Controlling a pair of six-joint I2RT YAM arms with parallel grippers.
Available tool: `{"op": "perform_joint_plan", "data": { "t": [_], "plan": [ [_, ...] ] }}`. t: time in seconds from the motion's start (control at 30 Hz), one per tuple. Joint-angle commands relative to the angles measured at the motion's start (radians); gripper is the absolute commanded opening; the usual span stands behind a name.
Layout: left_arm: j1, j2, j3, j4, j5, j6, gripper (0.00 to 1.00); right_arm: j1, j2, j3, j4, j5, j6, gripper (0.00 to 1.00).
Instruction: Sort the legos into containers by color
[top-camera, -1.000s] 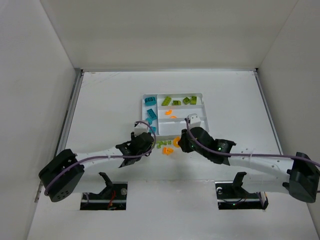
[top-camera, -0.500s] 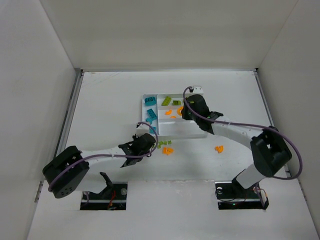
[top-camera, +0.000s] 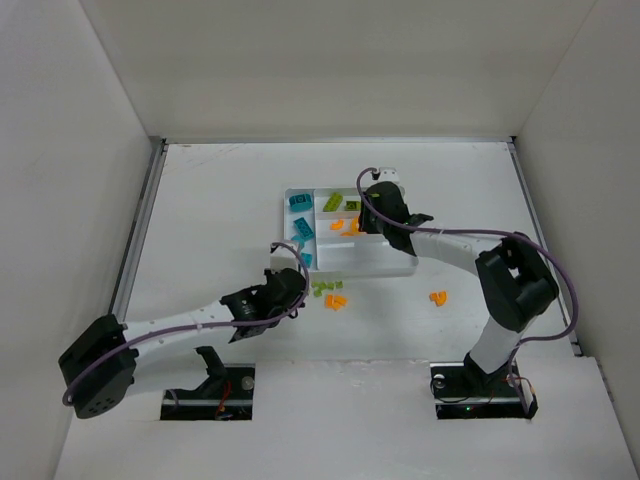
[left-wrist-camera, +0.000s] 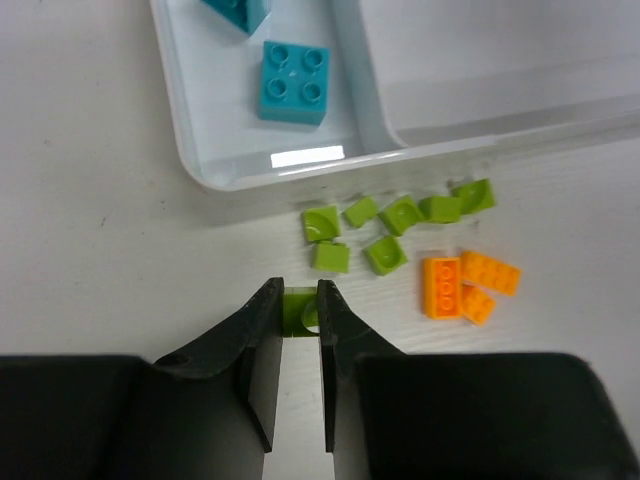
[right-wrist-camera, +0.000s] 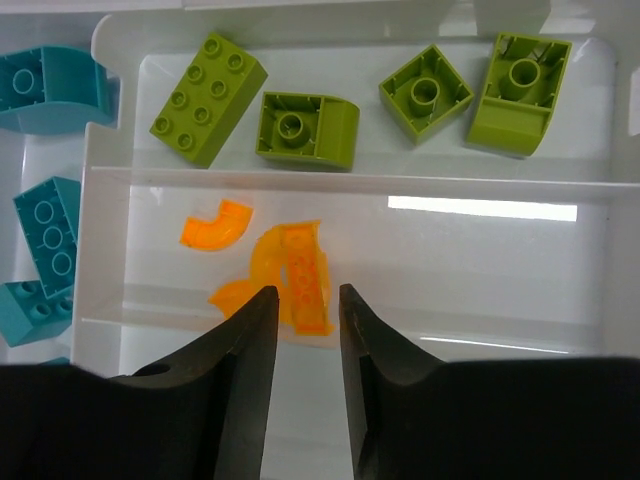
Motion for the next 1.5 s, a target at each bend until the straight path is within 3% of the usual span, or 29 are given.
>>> {"op": "perform_joint_plan", "data": {
  "t": [0.0,0.2,0.43,0.6,0.73,0.8,0.97,1.07,1.3,1.47],
  "plan": [
    [-0.028,-0.055,0.075,-0.037,-0.009,-0.019,0.11,-0.006,0.006,0.041,0.057,-0.001,-0.008,0.39],
    [-0.048,-0.011,0.167,-0.011,-0.009,0.006,0.12,-0.014,-0.011,0.024,0.058,-0.001,-0.003,0.43],
    [-0.031,0.128,0.257,0.095,0.020,0.055,0.13,-0.009,-0.172,-0.167,0.127,0.041,0.080,0.42],
    [0.008,0.283,0.349,0.167,0.062,0.106,0.13,-0.003,-0.333,-0.337,0.098,0.136,0.147,0.32],
    [0.038,0.411,0.411,0.198,0.078,0.132,0.14,0.011,-0.502,-0.469,-0.023,0.256,0.254,0.24],
    [0.049,0.471,0.442,0.203,0.086,0.142,0.14,0.009,-0.586,-0.531,-0.089,0.308,0.319,0.26],
    [0.049,0.580,0.488,0.206,0.083,0.158,0.16,0.012,-0.778,-0.623,-0.290,0.371,0.501,0.45],
    [0.051,0.600,0.491,0.212,0.075,0.158,0.21,0.006,-0.844,-0.635,-0.428,0.387,0.584,0.52],
    [0.046,0.537,0.453,0.230,0.063,0.167,0.51,-0.055,-0.874,-0.625,-0.600,0.390,0.692,0.57],
    [0.023,0.404,0.373,0.238,0.049,0.172,0.55,-0.104,-0.826,-0.602,-0.614,0.336,0.680,0.54]
  ]
}}
